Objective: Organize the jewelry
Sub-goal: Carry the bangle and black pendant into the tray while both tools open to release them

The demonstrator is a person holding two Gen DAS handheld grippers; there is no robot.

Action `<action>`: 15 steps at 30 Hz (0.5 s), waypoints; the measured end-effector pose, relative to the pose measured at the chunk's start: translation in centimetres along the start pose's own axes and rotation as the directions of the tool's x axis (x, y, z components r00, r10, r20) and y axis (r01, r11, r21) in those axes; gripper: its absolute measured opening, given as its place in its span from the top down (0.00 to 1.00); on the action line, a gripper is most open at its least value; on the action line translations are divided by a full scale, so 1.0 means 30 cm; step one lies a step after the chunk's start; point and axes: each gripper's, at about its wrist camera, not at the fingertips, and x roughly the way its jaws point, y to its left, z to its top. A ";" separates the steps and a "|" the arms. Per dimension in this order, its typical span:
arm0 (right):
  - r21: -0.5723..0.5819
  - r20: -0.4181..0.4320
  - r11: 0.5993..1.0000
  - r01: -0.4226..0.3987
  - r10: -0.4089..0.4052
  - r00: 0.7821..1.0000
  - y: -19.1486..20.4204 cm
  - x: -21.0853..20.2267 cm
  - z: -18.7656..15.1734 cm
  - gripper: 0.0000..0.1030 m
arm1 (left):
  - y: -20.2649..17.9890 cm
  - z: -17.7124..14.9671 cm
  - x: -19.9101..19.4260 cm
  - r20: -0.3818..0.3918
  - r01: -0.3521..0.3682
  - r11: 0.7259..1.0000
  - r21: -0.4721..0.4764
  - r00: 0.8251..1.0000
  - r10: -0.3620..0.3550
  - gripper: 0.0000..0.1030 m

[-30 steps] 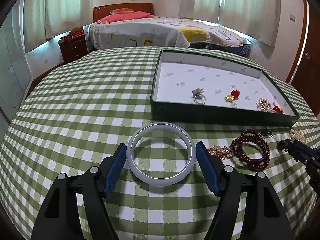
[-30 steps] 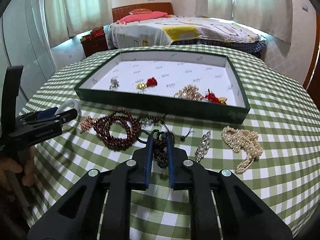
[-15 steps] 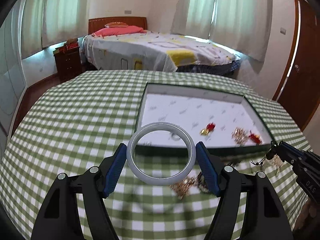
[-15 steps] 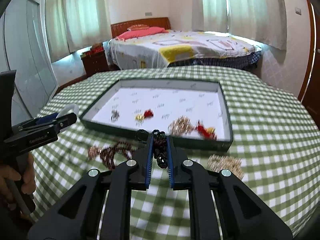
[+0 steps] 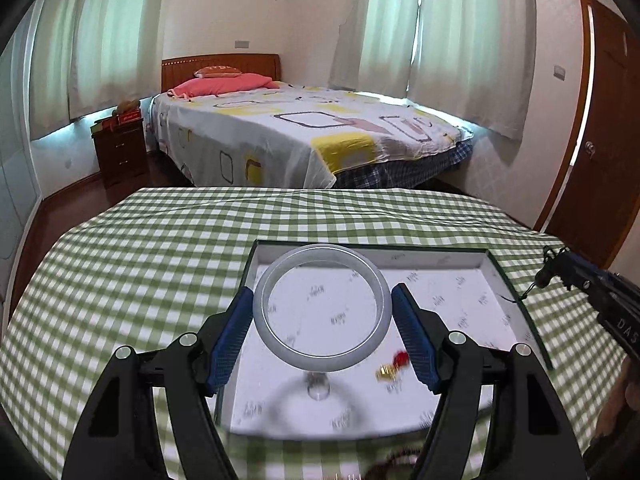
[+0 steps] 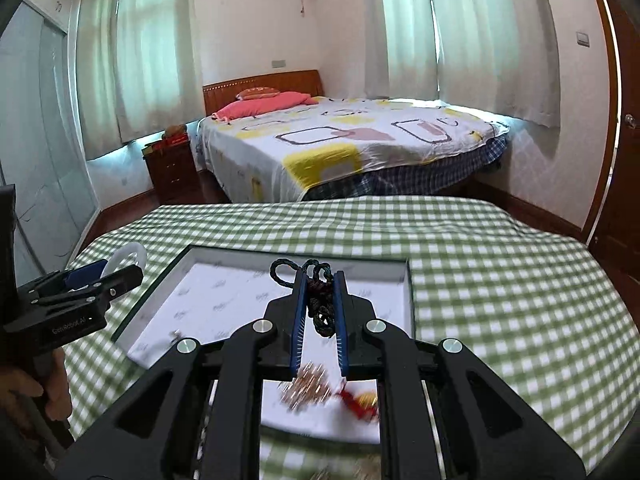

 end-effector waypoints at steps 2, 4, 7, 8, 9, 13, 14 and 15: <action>0.000 -0.017 1.000 0.003 -0.003 1.000 -0.021 0.056 0.003 0.87 | -0.004 0.004 0.053 -0.021 -0.008 1.000 0.001 1.000 0.008 0.34; 0.002 -0.047 1.000 0.005 -0.005 0.999 -0.039 0.111 -0.011 0.87 | -0.005 -0.003 0.109 -0.052 -0.014 1.000 0.002 0.999 0.014 0.34; 0.011 -0.115 1.000 0.001 0.000 0.993 -0.073 0.204 -0.047 0.87 | 0.007 -0.018 0.194 -0.115 -0.027 1.000 -0.003 0.993 0.027 0.34; 0.012 -0.130 1.000 0.002 -0.001 0.992 -0.080 0.221 -0.056 0.87 | 0.017 -0.021 0.219 -0.135 -0.030 0.999 -0.011 0.990 0.028 0.34; 0.012 -0.154 1.000 0.004 -0.002 0.988 -0.090 0.250 -0.071 0.87 | 0.027 -0.025 0.242 -0.156 -0.031 0.999 -0.021 0.987 0.028 0.34; 0.014 -0.214 1.000 0.015 -0.012 0.977 -0.107 0.302 -0.117 0.87 | 0.056 -0.037 0.318 -0.222 -0.054 0.998 -0.044 0.974 0.043 0.34; 0.016 -0.221 1.000 0.017 -0.013 0.975 -0.111 0.309 -0.122 0.87 | 0.059 -0.041 0.332 -0.236 -0.057 0.997 -0.046 0.971 0.044 0.34; 0.017 -0.224 1.000 0.016 -0.012 0.974 -0.113 0.313 -0.126 0.87 | 0.061 -0.044 0.341 -0.249 -0.057 0.997 -0.047 0.968 0.043 0.34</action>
